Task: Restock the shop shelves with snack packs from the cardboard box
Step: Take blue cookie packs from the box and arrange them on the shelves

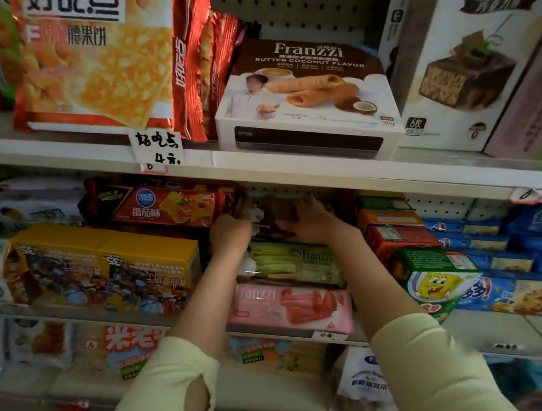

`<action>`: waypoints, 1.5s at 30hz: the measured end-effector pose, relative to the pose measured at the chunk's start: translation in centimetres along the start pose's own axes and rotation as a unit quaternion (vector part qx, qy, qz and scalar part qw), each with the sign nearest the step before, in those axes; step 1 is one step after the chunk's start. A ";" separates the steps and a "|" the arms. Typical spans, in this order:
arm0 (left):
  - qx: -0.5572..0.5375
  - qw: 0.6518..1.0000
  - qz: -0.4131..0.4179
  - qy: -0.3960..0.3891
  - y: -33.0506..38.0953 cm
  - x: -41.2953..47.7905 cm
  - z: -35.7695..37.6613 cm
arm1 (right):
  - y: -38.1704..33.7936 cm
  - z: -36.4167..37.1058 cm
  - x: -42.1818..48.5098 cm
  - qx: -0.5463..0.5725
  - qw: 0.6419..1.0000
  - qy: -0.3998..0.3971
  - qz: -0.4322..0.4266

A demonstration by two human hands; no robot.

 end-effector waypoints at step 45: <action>0.092 0.994 0.048 0.038 -1.4 -6.7 1.0 | -2.9 5.3 -8.0 -0.062 0.995 0.079 -0.024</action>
Point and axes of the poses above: each hand's wrist, its own x-axis towards the middle knuckle, its own z-axis out of the palm, y = z × x, the point moved 10 cm from there along x, towards the middle knuckle, and after that the axes turned 3 degrees about -y, right-handed, at the moved point
